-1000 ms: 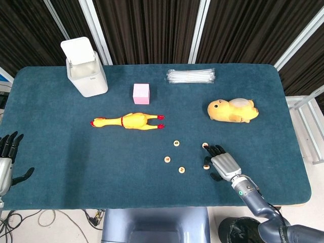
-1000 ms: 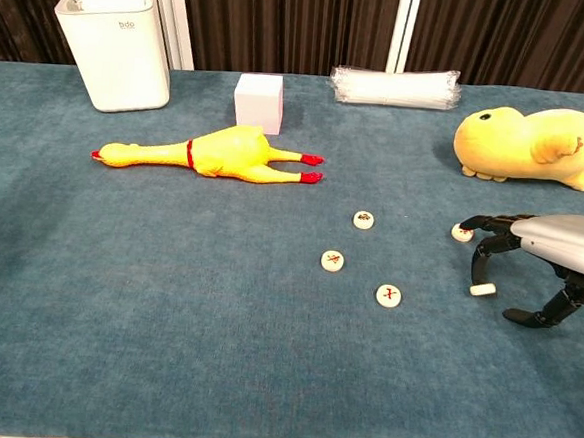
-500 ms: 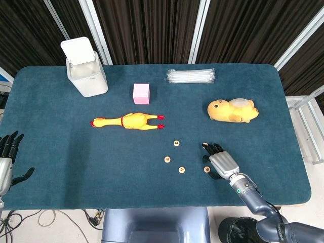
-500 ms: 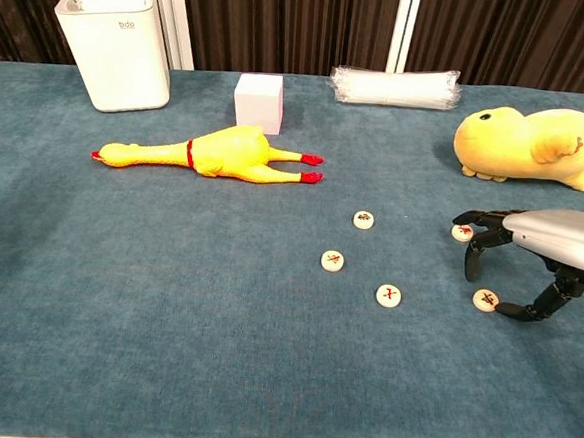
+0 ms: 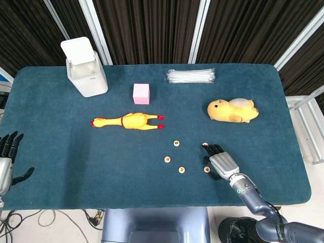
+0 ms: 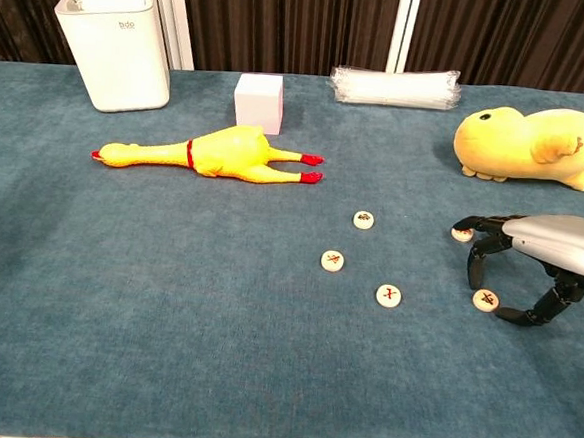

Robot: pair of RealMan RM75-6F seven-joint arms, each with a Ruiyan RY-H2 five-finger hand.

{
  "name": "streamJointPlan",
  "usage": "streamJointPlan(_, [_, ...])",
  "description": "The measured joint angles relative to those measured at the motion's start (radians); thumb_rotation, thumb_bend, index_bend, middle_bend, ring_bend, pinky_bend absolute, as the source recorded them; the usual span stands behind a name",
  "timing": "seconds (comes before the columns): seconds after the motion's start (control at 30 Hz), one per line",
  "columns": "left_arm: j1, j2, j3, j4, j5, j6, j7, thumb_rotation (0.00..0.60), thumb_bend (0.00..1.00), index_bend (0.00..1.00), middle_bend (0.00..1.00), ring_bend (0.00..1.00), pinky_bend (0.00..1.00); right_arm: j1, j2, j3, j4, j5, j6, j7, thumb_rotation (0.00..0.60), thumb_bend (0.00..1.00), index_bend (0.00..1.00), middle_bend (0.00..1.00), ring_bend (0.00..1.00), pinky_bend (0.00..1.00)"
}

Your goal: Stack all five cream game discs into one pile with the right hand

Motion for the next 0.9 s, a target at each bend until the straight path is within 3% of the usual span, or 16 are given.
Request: streamJointPlan(0.9, [-0.001, 0.006, 0.004, -0.004, 0.003, -0.007, -0.016, 0.600, 0.17, 0.04, 0.00, 0.00, 0.07, 0.014, 0.004, -0.001, -0.011, 0.008, 0.004, -0.002, 0.600, 0.41, 0.52, 0.00, 0.00, 0.07])
